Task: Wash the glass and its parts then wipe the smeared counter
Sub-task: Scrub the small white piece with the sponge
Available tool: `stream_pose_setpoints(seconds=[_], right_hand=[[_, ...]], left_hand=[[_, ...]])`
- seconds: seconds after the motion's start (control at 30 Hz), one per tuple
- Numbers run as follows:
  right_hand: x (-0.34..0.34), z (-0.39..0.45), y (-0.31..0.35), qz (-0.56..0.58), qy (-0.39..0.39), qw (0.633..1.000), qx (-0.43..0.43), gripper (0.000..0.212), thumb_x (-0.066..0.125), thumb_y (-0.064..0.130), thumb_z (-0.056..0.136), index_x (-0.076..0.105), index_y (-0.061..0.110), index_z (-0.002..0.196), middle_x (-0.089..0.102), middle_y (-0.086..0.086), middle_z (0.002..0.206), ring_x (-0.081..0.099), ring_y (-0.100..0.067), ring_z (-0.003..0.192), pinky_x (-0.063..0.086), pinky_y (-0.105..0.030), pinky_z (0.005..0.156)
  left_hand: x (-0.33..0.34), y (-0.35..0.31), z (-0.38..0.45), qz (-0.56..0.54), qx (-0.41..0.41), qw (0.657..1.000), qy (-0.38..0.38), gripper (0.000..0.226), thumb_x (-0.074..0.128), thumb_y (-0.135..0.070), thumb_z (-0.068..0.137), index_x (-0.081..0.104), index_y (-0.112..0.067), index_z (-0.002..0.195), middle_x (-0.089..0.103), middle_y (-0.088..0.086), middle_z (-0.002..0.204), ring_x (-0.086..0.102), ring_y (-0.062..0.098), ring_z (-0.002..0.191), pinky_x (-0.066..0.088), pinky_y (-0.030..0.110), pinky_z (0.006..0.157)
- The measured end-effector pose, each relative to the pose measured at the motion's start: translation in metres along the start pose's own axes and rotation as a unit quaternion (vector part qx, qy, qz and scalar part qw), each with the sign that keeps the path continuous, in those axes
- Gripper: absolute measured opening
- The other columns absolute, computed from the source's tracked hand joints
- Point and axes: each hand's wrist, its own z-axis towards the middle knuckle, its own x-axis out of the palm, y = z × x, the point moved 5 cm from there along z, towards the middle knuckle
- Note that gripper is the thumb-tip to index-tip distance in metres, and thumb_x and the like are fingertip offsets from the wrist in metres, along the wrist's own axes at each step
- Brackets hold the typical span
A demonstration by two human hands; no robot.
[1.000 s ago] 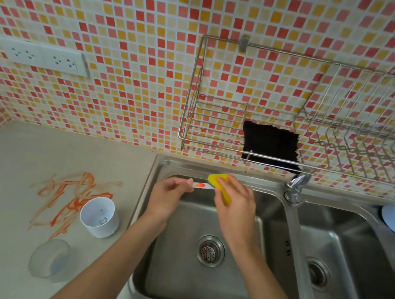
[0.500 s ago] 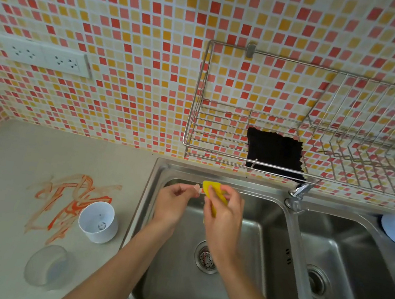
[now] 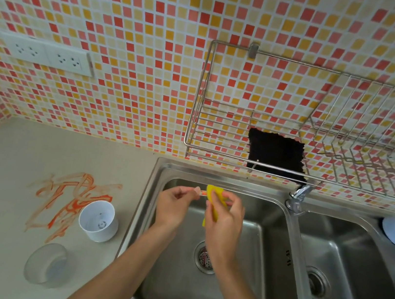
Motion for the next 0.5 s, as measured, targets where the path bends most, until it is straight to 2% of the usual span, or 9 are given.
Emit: stream_pose_setpoints(seconds=[0.1,0.2,0.33,0.43,0.5], right_hand=[[0.004,-0.001,0.006,0.013,0.019,0.999,-0.026,0.033,0.067,0.014,0.088,0.068,0.017,0.121,0.052,0.001,0.114,0.052,-0.016,0.101,0.056,-0.03,0.076],[0.001,0.008,-0.011,0.004,-0.003,1.0,0.031,0.034,0.068,0.011,0.087,0.068,0.017,0.12,0.054,-0.003,0.11,0.053,-0.018,0.101,0.055,-0.035,0.079],[0.003,0.002,-0.005,0.001,0.023,1.0,-0.014,0.034,0.068,0.01,0.087,0.068,0.017,0.12,0.055,-0.004,0.11,0.054,-0.02,0.101,0.055,-0.035,0.079],[-0.001,0.007,-0.017,0.005,0.002,0.999,0.032,0.035,0.067,0.01,0.087,0.067,0.017,0.121,0.054,-0.004,0.109,0.054,-0.02,0.101,0.056,-0.037,0.079],[-0.001,0.002,-0.013,0.012,0.006,1.0,0.022,0.035,0.066,0.011,0.088,0.067,0.019,0.122,0.054,-0.002,0.111,0.055,-0.02,0.1,0.056,-0.037,0.076]], left_hand=[[0.002,-0.001,0.001,0.008,0.0,1.0,0.008,0.007,0.072,-0.013,0.083,0.076,-0.007,0.085,0.075,0.003,0.08,0.068,0.005,0.072,0.046,0.006,0.062],[0.005,-0.002,-0.001,0.011,0.001,1.0,0.007,0.009,0.073,-0.015,0.083,0.076,-0.007,0.085,0.075,0.003,0.079,0.066,0.002,0.069,0.044,0.004,0.06],[0.007,-0.003,-0.001,0.022,0.008,1.0,0.02,0.006,0.071,-0.012,0.083,0.076,-0.008,0.083,0.075,0.001,0.078,0.067,0.002,0.071,0.045,0.006,0.063],[0.01,-0.002,-0.002,0.028,0.01,0.999,0.024,0.007,0.073,-0.016,0.083,0.076,-0.01,0.083,0.076,0.0,0.078,0.068,0.003,0.074,0.044,0.003,0.061],[0.012,-0.002,-0.003,0.03,0.016,0.999,0.034,0.007,0.073,-0.016,0.083,0.076,-0.009,0.085,0.076,0.001,0.08,0.07,0.008,0.078,0.045,0.004,0.062]])
